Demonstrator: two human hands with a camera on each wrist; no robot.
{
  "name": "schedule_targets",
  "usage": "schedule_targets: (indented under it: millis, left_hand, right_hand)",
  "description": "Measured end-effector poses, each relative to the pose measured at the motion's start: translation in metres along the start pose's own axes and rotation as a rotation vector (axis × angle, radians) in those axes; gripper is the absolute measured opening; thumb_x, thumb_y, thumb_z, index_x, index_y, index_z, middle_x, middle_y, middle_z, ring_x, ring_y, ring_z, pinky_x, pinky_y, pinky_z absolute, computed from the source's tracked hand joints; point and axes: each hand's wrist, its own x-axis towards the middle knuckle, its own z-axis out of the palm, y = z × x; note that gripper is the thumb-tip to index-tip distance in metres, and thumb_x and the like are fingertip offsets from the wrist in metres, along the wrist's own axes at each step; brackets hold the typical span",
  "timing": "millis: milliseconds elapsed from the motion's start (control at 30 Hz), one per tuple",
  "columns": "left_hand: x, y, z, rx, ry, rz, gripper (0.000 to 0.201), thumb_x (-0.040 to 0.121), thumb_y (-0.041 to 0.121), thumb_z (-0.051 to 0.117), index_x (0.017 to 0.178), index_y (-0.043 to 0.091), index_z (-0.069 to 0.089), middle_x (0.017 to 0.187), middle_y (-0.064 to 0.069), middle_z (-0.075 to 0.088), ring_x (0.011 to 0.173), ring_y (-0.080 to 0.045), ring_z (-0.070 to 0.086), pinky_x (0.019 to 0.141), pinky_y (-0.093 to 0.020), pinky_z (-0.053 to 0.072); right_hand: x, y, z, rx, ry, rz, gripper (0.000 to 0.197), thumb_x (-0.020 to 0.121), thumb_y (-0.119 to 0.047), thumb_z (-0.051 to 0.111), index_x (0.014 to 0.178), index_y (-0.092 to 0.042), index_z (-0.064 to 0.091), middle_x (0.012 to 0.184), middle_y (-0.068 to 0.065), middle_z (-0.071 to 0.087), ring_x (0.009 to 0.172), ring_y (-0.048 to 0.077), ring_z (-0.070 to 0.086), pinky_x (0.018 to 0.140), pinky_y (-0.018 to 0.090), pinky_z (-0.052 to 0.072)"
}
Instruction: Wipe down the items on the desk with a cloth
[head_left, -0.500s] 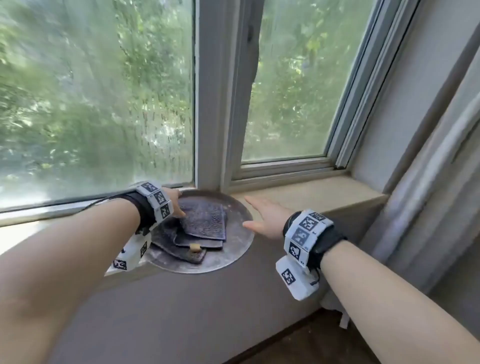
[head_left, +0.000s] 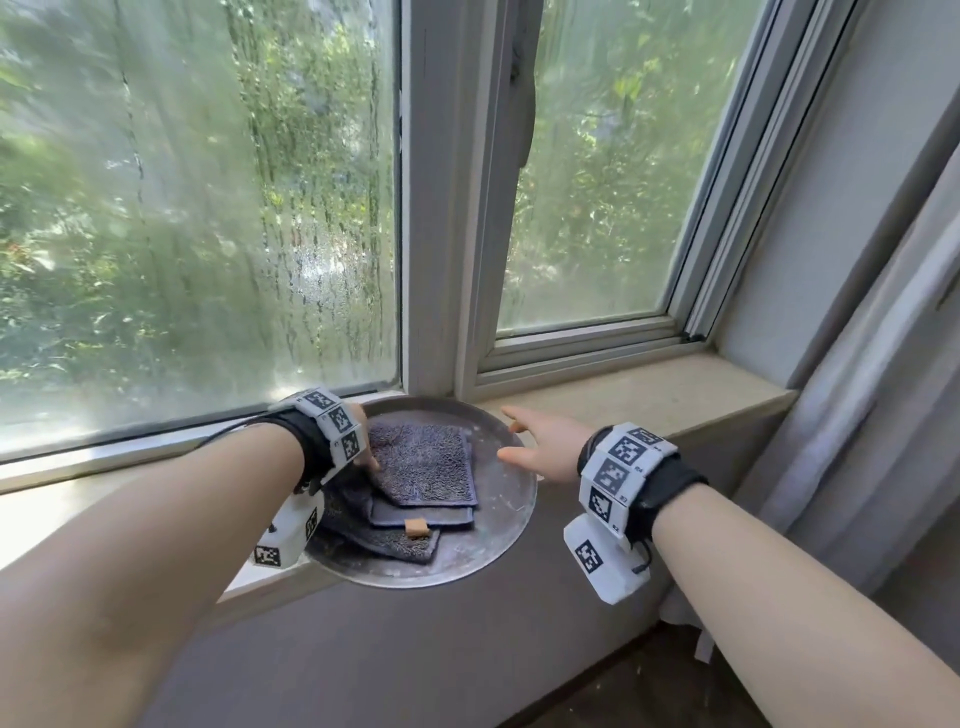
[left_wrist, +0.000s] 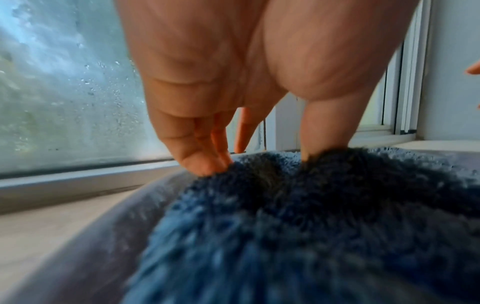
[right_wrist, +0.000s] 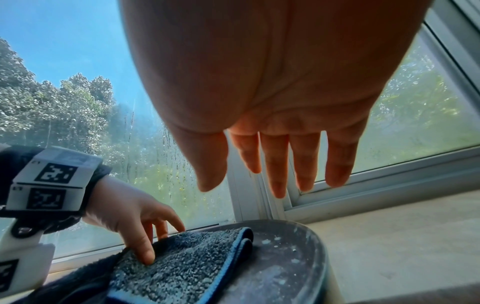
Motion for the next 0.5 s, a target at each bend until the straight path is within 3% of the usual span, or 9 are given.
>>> schedule_targets:
  millis: [100,167,200,267,333,400,500]
  left_hand:
    - [0.000,-0.001,-0.005,0.036,-0.039,-0.007,0.043,0.077,0.038,0.072,0.111,0.013,0.063,0.091,0.000,0.057,0.103,-0.022,0.060,0.083,-0.025,0.045]
    - [0.003,-0.001,-0.008,0.026,-0.035,-0.022,0.042,0.080,0.039,0.069,0.110,0.010,0.064,0.099,0.000,0.062,0.098,-0.021,0.060,0.087,-0.027,0.046]
    - [0.001,0.000,-0.011,-0.019,-0.020,0.001,0.042,0.083,0.036,0.065,0.113,0.007,0.063,0.096,-0.001,0.061,0.091,-0.020,0.059,0.082,-0.026,0.046]
    - [-0.012,0.005,-0.019,-0.140,0.025,0.061,0.037,0.091,0.025,0.056,0.121,0.004,0.053,0.096,-0.004,0.059,0.093,-0.022,0.054,0.073,-0.017,0.042]
    - [-0.031,0.011,-0.032,-0.249,0.079,0.129,0.034,0.095,0.022,0.049,0.125,0.007,0.045,0.105,-0.007,0.058,0.100,-0.024,0.053,0.070,-0.014,0.038]
    - [-0.050,0.016,-0.052,-0.340,0.134,0.236,0.030,0.096,0.027,0.048,0.121,0.011,0.046,0.106,-0.007,0.056,0.093,-0.022,0.053,0.072,-0.020,0.039]
    - [-0.077,0.028,-0.081,-0.455,0.153,0.452,0.015,0.094,0.027,0.050,0.108,0.025,0.044,0.101,-0.001,0.055,0.090,-0.019,0.054,0.083,-0.030,0.045]
  right_hand:
    - [0.000,0.001,0.000,-0.002,-0.011,0.024,0.061,0.097,-0.034,0.046,0.148,-0.013,0.019,0.147,0.005,0.038,0.130,0.022,0.041,0.101,0.025,0.031]
    - [-0.002,0.003,0.001,-0.004,-0.014,0.038,0.064,0.097,-0.035,0.045,0.149,-0.013,0.016,0.148,0.006,0.036,0.131,0.022,0.040,0.102,0.026,0.031]
    - [-0.002,0.004,0.001,0.000,-0.015,0.042,0.064,0.097,-0.035,0.045,0.149,-0.013,0.015,0.148,0.006,0.035,0.131,0.022,0.040,0.102,0.026,0.031]
    - [-0.004,0.007,0.000,0.007,-0.014,0.050,0.064,0.097,-0.036,0.044,0.149,-0.015,0.014,0.148,0.006,0.035,0.131,0.023,0.040,0.103,0.027,0.031]
    - [-0.007,0.009,-0.003,0.031,0.007,0.058,0.063,0.097,-0.039,0.043,0.149,-0.016,0.015,0.148,0.005,0.036,0.132,0.022,0.039,0.104,0.029,0.031]
    - [-0.013,0.011,-0.009,0.114,0.070,0.054,0.061,0.097,-0.040,0.041,0.149,-0.018,0.017,0.146,0.003,0.039,0.131,0.021,0.040,0.105,0.028,0.030]
    - [-0.029,0.014,-0.029,0.257,0.221,0.005,0.056,0.098,-0.041,0.038,0.147,-0.017,0.023,0.142,0.002,0.043,0.130,0.018,0.040,0.101,0.023,0.029]
